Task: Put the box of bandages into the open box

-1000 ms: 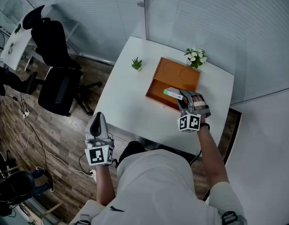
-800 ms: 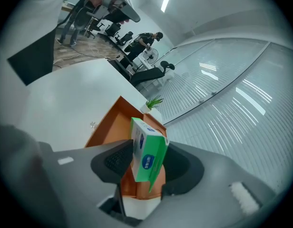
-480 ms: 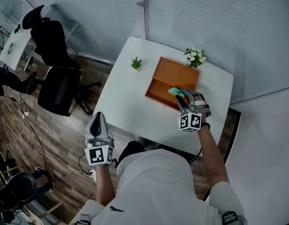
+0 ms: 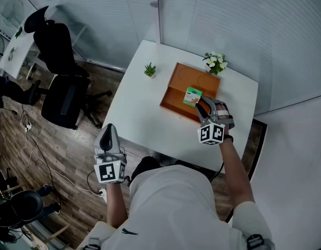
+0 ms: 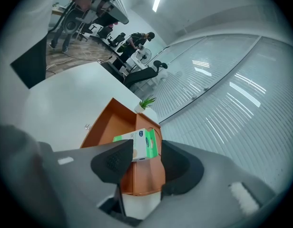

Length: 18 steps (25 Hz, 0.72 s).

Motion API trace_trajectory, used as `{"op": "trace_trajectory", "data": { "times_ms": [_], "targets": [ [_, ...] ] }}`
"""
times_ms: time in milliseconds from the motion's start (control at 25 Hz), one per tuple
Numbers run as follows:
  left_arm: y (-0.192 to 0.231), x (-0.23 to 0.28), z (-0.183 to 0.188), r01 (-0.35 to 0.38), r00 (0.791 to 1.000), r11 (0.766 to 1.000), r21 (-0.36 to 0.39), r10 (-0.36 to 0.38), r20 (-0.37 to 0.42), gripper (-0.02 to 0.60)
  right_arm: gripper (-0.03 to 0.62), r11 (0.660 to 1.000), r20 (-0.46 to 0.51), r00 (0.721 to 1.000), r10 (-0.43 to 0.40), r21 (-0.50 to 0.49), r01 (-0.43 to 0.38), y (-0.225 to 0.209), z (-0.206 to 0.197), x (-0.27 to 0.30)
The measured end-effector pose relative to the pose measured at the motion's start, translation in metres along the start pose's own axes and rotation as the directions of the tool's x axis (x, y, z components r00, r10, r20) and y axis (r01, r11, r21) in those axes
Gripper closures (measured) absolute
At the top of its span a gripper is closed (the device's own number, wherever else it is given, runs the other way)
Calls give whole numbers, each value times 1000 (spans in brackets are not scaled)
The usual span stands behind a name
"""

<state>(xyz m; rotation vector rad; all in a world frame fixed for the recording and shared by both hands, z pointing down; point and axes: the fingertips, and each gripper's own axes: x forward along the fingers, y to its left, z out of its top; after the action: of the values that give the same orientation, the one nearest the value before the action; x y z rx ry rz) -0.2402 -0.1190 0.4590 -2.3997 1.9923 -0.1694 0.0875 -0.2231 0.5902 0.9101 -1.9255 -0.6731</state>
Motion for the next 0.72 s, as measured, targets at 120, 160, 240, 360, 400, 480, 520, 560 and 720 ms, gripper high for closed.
{"op": "trace_trajectory", "data": {
  "times_ms": [120,160,240,360,400,480,520,560,720],
  "targets": [
    [-2,1,1,3,1000,1000,1,-3,-1,575,407,997,5,1000,-17,78,16,-8,-2,-4],
    [-2,1,1,5,1000,1000,2,-5,-3,575,410,994,8,1000,-24,109,23,-10,-3,-5],
    [-5,1,0,8,1000,1000,3,-8,-6,575,419,982,22,999,-43,185,39,-16,-3,-10],
    [-9,2,0,15,1000,1000,5,-15,-6,575,471,931,58,994,-90,359,63,-28,-4,-21],
    [-9,2,0,17,1000,1000,6,-17,-6,575,502,903,70,992,-108,424,68,-34,-4,-25],
    [-11,2,1,21,1000,1000,6,-20,-6,575,528,840,91,986,-141,538,71,-44,-2,-35],
    [-11,3,1,22,1000,1000,6,-22,-6,575,544,808,100,982,-162,584,74,-48,-1,-41],
    [-12,3,1,23,1000,1000,6,-23,-6,575,568,776,106,976,-189,625,82,-53,-1,-48],
    [-15,5,1,30,1000,1000,6,-30,-1,575,589,626,100,951,-294,772,112,-66,-7,-78]
  ]
}}
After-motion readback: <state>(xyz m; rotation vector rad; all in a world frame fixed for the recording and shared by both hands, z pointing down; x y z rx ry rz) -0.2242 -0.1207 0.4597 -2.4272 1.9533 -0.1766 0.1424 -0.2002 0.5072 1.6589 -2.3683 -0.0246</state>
